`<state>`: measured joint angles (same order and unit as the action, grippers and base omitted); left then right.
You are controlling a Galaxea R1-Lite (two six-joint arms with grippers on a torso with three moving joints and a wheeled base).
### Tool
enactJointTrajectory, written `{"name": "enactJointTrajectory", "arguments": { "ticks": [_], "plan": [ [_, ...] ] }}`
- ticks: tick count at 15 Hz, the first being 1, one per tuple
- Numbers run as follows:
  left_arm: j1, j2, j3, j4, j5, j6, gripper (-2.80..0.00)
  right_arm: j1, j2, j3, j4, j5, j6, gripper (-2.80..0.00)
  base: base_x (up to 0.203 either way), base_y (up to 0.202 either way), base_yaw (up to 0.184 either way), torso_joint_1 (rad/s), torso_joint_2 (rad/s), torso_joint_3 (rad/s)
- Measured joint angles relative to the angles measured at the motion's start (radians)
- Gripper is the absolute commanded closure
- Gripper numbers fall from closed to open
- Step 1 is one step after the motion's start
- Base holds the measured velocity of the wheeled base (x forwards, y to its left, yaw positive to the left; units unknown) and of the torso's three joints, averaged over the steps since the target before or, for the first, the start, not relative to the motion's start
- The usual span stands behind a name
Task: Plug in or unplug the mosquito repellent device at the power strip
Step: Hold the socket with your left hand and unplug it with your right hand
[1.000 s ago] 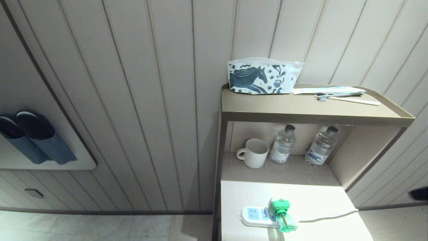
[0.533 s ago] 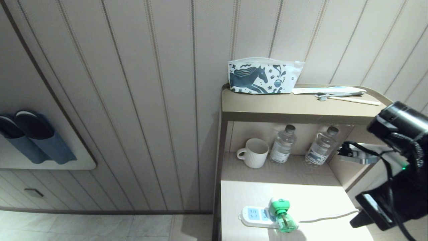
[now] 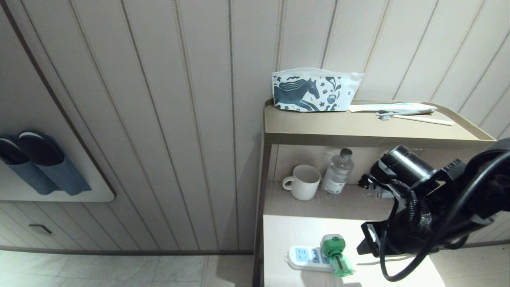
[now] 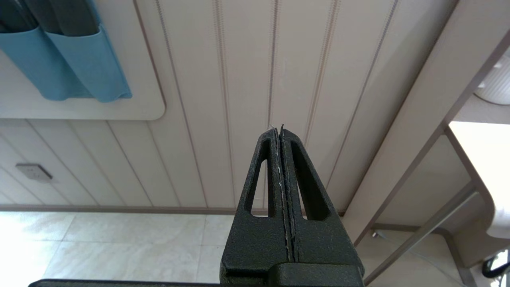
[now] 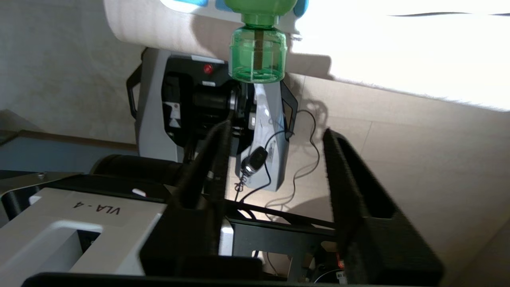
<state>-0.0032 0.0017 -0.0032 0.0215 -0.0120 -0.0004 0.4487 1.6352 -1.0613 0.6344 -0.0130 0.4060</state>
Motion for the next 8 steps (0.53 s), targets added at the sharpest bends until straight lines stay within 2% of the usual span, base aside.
{"name": "enactJointTrajectory", "arguments": {
  "ticks": [4, 8],
  "plan": [
    [0.0, 0.0, 0.0, 0.0, 0.0, 0.0, 0.0, 0.007, 0.083, 0.008, -0.011, 0.001, 0.004, -2.8, 0.0, 0.0, 0.0, 0.0, 0.0, 0.0],
    [0.0, 0.0, 0.0, 0.0, 0.0, 0.0, 0.0, 0.009, 0.17, 0.057, -0.157, -0.001, 0.003, -2.8, 0.0, 0.0, 0.0, 0.0, 0.0, 0.0]
  ]
}}
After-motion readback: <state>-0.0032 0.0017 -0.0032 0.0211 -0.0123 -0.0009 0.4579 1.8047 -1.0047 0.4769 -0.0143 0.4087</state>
